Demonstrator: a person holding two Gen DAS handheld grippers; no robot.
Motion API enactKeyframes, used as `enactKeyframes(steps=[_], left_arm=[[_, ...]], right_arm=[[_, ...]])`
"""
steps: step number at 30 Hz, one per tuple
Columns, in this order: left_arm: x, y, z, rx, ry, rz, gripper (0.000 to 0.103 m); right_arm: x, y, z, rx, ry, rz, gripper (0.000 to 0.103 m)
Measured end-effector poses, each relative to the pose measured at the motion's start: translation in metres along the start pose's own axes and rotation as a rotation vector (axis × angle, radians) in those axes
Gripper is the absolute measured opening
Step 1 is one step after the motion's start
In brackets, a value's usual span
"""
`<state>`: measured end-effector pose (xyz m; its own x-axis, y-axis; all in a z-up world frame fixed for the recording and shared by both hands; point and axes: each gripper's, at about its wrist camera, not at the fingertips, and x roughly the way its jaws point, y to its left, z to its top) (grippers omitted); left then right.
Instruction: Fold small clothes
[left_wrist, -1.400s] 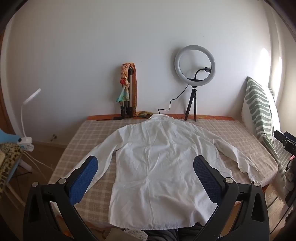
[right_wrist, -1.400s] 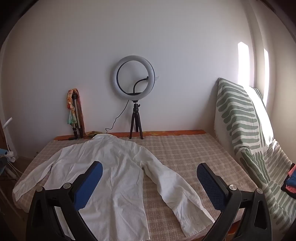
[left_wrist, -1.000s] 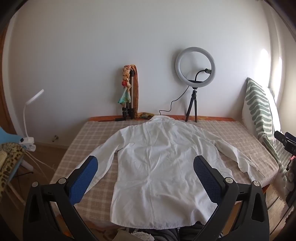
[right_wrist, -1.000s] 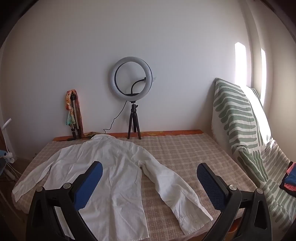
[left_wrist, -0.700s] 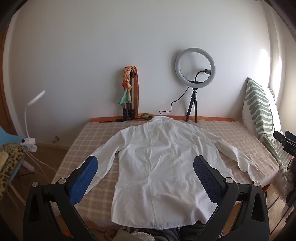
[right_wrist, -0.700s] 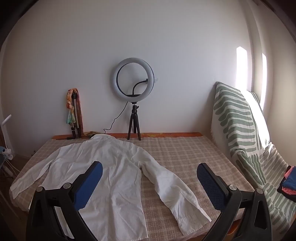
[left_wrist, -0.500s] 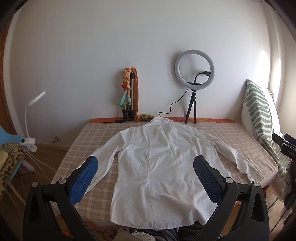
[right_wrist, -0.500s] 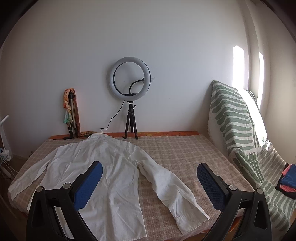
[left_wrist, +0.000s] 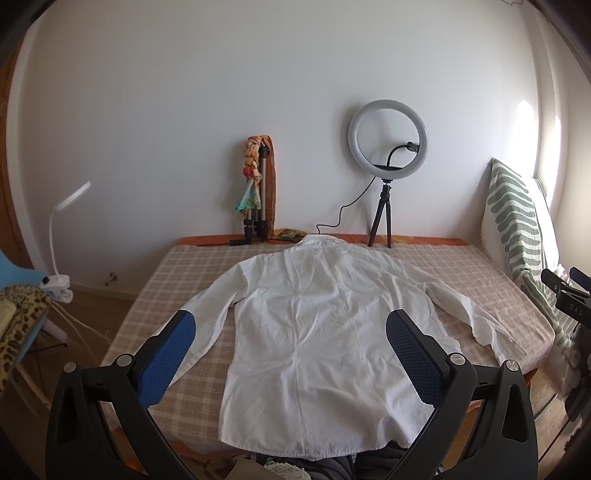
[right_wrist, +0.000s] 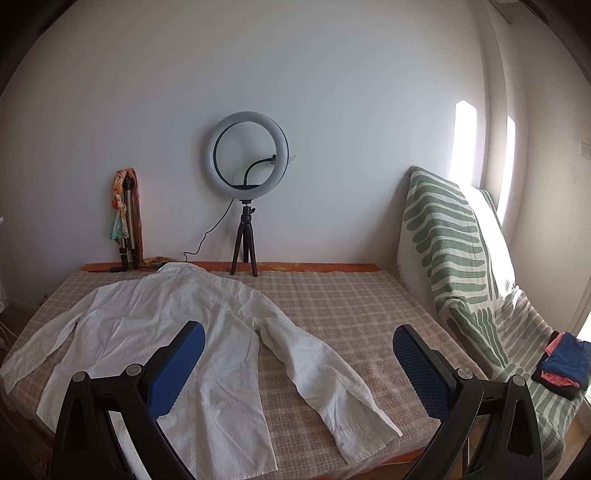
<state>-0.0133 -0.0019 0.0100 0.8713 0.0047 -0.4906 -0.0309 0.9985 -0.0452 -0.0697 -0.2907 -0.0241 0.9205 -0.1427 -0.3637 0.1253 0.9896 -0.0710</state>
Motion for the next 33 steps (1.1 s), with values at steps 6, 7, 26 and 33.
enactKeyframes(steps=[6, 7, 26, 33], left_arm=[[0.0005, 0.0015, -0.0014, -0.002, -0.001, -0.001, 0.103], [0.0002, 0.0016, -0.0018, -0.001, -0.002, 0.0, 0.103], [0.0012, 0.002, -0.003, -0.003, -0.002, -0.002, 0.103], [0.0013, 0.0035, -0.004, -0.001, -0.003, 0.0, 0.103]], right_arm=[[0.0005, 0.0011, -0.0011, 0.003, -0.002, 0.007, 0.103], [0.0006, 0.0014, -0.0011, 0.003, -0.003, 0.008, 0.103], [0.0036, 0.0003, -0.0027, 0.01, 0.004, 0.022, 0.103], [0.0058, 0.0013, -0.0038, 0.013, 0.013, 0.03, 0.103]])
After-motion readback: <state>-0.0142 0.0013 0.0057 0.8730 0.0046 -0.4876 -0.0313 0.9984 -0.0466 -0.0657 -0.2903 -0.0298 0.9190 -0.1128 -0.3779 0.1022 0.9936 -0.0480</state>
